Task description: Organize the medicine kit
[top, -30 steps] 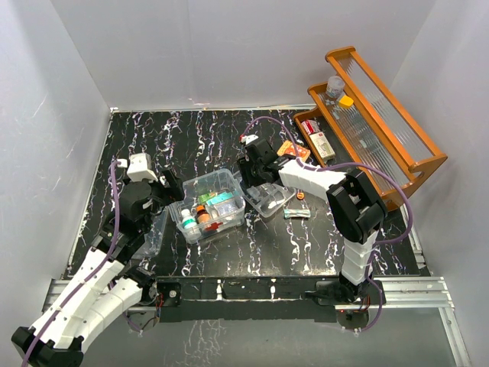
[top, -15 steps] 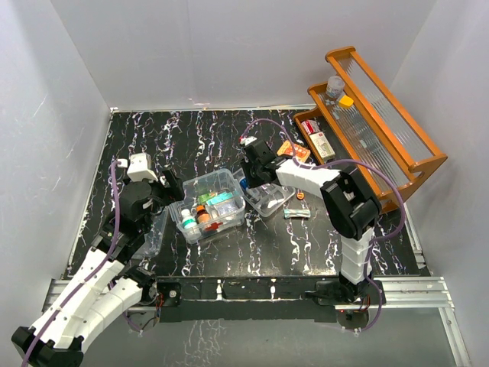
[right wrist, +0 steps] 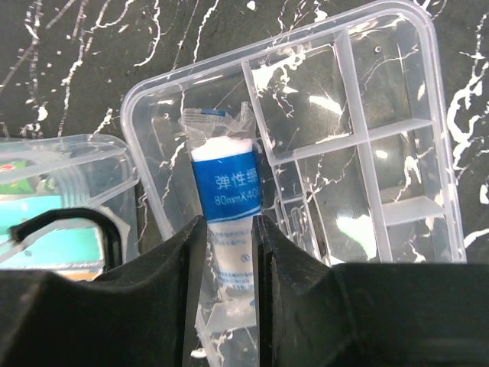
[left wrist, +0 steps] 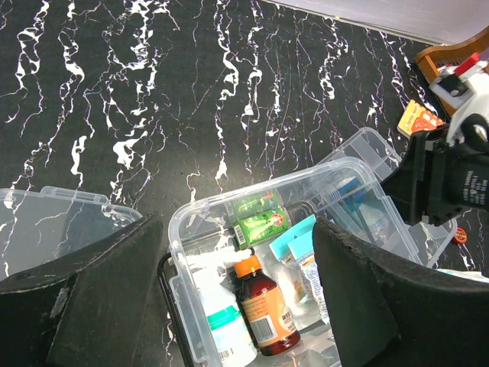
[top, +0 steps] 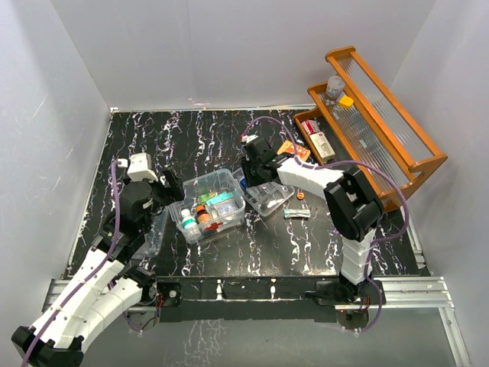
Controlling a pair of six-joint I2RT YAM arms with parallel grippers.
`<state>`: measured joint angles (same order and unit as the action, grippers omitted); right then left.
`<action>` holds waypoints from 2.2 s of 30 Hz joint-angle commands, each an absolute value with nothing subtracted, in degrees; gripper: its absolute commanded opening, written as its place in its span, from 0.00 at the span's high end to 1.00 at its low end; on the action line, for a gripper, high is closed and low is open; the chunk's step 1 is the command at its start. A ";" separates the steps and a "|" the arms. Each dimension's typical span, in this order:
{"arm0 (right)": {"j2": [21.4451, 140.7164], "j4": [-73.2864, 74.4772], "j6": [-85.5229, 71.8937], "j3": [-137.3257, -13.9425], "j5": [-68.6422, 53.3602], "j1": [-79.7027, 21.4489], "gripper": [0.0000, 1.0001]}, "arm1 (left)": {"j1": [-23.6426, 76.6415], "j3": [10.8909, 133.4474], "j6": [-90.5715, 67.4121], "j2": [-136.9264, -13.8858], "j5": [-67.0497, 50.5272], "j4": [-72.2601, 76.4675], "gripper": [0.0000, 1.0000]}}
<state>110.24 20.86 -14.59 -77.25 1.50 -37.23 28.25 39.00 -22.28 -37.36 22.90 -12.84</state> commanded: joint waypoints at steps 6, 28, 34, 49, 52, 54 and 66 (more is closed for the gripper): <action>94.95 21.26 -21.16 -74.77 3.45 -36.45 0.60 | 28.23 39.37 -21.97 -36.76 22.77 -12.30 0.22; 67.58 25.81 -47.68 -45.49 21.82 -31.63 0.60 | 28.24 38.09 -20.85 -32.28 13.72 -8.12 0.21; 73.17 27.03 -42.31 -50.84 22.03 -28.77 0.66 | 28.20 37.82 -20.58 -31.32 10.70 -7.34 0.21; 88.33 26.86 -33.39 -56.05 12.12 -21.97 0.65 | 28.27 37.09 -22.36 -28.88 13.83 -8.30 0.21; 91.17 26.64 -31.61 -56.89 11.42 -21.58 0.63 | 28.26 36.92 -22.50 -28.36 14.75 -8.44 0.21; 93.14 27.36 -30.76 -57.89 10.82 -21.56 0.63 | 28.28 36.84 -22.50 -28.26 15.08 -8.44 0.21; 97.41 27.44 -30.20 -58.51 14.04 -21.18 0.63 | 28.22 36.91 -22.50 -29.13 14.78 -8.45 0.21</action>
